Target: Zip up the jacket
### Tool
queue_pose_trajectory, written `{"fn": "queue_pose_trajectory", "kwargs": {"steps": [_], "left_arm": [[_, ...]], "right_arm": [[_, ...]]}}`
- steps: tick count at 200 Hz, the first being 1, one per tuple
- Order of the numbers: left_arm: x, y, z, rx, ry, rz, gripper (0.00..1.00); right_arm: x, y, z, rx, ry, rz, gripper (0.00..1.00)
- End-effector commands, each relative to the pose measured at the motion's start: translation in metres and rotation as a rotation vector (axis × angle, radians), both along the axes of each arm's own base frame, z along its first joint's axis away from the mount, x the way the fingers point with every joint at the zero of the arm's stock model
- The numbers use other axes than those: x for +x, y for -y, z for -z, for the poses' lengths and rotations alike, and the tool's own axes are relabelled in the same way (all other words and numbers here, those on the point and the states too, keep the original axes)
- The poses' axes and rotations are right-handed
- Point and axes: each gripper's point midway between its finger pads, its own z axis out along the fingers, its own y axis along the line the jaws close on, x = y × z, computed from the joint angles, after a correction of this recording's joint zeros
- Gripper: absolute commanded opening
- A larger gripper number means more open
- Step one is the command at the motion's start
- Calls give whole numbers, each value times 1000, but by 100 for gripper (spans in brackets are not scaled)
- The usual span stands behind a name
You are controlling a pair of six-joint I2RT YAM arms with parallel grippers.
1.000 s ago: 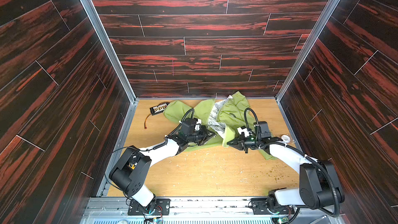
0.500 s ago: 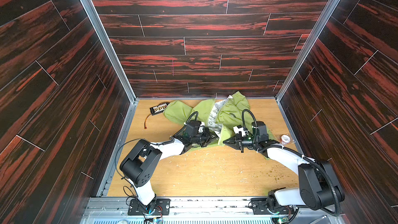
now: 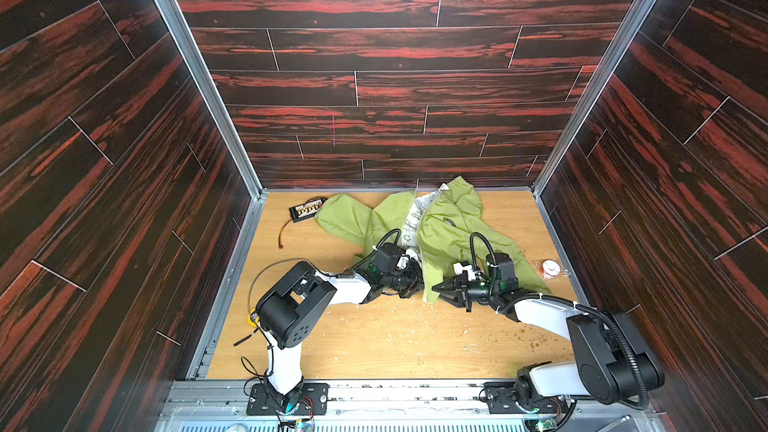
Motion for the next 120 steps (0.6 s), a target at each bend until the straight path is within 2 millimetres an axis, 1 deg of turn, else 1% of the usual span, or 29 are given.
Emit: {"fn": "queue_pose_trajectory", "kwargs": {"steps": [1, 37, 74, 101, 120], "left_arm": [[1, 10, -16, -44, 22, 24, 0], [-2, 15, -16, -47, 19, 40, 0], [1, 20, -22, -69, 26, 43, 0], [3, 24, -25, -92, 20, 43, 0], [2, 25, -26, -100, 17, 46, 0]], "right_arm": [[-1, 1, 4, -3, 9, 22, 30], [-9, 1, 6, 11, 13, 21, 42], [-20, -3, 3, 54, 12, 28, 57], [-22, -8, -4, 88, 36, 36, 60], [-20, -13, -11, 106, 65, 33, 60]]}}
